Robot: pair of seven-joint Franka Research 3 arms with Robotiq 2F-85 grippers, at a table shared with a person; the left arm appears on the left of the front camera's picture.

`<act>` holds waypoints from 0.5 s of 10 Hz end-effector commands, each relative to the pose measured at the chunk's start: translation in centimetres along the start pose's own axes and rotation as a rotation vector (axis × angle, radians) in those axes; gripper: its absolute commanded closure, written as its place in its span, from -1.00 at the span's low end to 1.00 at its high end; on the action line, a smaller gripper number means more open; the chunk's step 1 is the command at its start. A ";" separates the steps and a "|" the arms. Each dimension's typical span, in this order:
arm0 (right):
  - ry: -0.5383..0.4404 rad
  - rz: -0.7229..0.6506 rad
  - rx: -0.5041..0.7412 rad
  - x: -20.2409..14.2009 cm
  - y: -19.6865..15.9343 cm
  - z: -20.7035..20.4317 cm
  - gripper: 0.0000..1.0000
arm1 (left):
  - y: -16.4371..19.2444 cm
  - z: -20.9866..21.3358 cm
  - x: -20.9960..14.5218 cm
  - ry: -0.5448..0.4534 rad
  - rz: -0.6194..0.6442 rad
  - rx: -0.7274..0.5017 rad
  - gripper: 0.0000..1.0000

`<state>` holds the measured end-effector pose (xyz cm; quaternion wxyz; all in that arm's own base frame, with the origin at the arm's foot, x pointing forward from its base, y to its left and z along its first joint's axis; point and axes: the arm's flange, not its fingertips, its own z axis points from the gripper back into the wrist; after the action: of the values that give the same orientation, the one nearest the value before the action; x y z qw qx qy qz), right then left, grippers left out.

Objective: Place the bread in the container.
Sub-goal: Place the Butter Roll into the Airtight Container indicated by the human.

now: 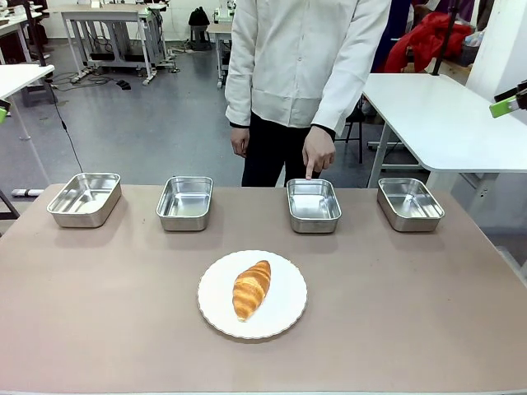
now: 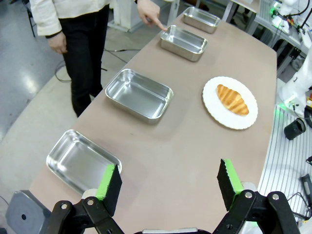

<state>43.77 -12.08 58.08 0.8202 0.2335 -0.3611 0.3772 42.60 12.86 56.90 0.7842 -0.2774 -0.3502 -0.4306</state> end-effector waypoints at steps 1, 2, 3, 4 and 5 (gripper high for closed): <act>-0.024 0.010 0.005 0.1 0.0 -0.2 -1.00 | -0.3 0.1 0.1 -0.017 -0.015 -0.008 -1.00; -0.024 0.010 0.005 0.1 0.0 -0.2 -1.00 | -0.3 0.1 0.1 -0.017 -0.015 -0.008 -1.00; -0.024 0.010 0.005 0.1 0.0 -0.2 -1.00 | -0.3 0.1 0.1 -0.017 -0.015 -0.008 -1.00; -0.024 0.010 0.005 0.1 0.0 -0.2 -1.00 | -0.3 0.1 0.1 -0.017 -0.015 -0.008 -1.00; -0.024 0.010 0.005 0.1 0.0 -0.2 -1.00 | -0.3 0.1 0.1 -0.017 -0.015 -0.008 -1.00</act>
<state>43.77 -12.08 58.08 0.8202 0.2335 -0.3611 0.3772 42.60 12.86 56.89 0.7842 -0.2774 -0.3502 -0.4306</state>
